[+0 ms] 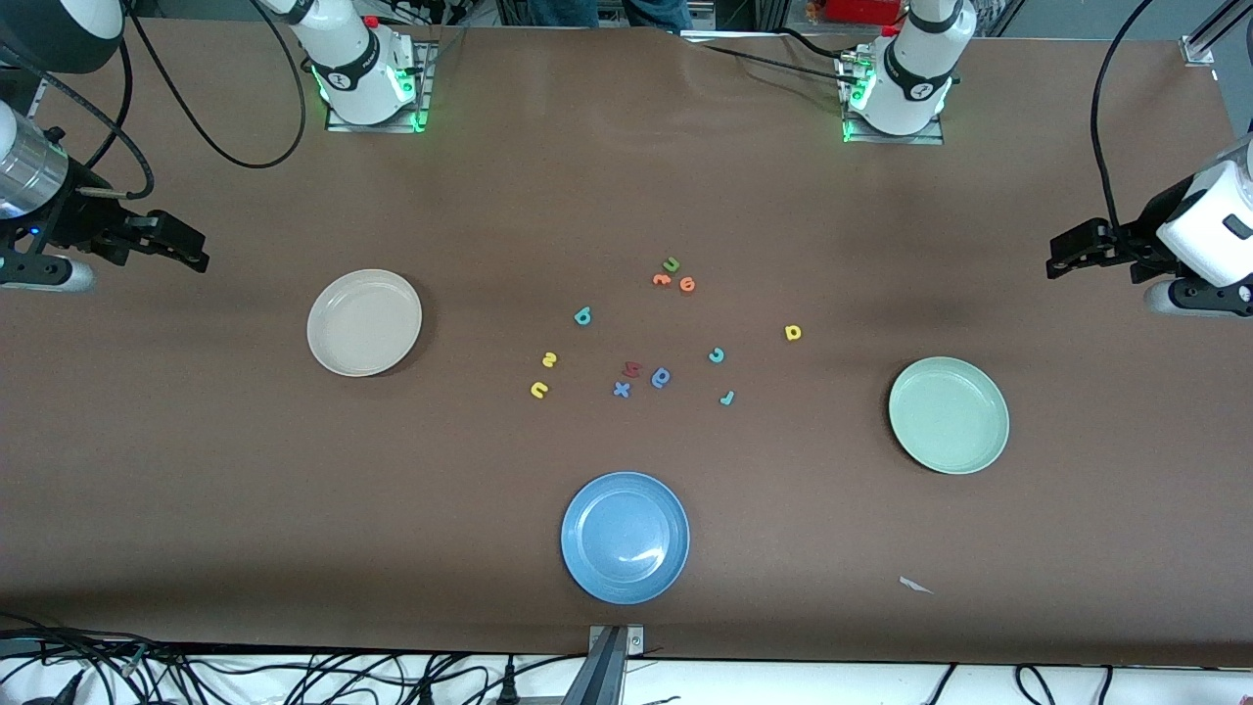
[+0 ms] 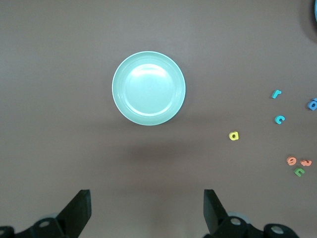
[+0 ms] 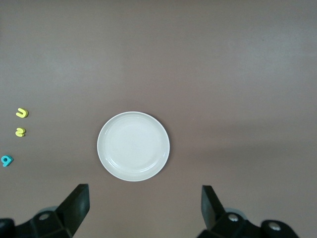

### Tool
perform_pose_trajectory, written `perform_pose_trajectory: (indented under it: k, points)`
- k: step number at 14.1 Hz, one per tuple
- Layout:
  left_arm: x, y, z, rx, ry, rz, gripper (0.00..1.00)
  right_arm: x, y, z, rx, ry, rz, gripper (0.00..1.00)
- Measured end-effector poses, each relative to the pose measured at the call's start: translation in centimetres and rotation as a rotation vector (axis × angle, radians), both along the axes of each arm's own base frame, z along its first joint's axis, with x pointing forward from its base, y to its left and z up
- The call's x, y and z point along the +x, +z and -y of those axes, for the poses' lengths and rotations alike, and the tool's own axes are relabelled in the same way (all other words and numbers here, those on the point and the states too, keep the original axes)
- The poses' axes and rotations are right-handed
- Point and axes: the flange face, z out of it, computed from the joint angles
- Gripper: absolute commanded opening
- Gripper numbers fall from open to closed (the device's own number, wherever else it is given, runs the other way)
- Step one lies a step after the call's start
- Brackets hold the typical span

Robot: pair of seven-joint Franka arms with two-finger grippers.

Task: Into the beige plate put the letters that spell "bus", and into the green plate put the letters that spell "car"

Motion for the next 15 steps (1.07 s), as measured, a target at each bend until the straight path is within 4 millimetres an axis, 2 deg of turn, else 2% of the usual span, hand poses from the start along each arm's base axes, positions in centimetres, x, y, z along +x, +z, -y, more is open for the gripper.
perform_pose_trajectory:
  k: [8,15]
  points:
    - [0.02,-0.05,-0.14,0.0,0.002,-0.001,1.0,0.0,-0.01,0.9,0.0,-0.011,-0.001,1.0]
    - [0.02,-0.05,-0.37,0.0,0.005,-0.001,1.0,0.0,0.0,0.9,0.0,-0.007,-0.001,1.0]
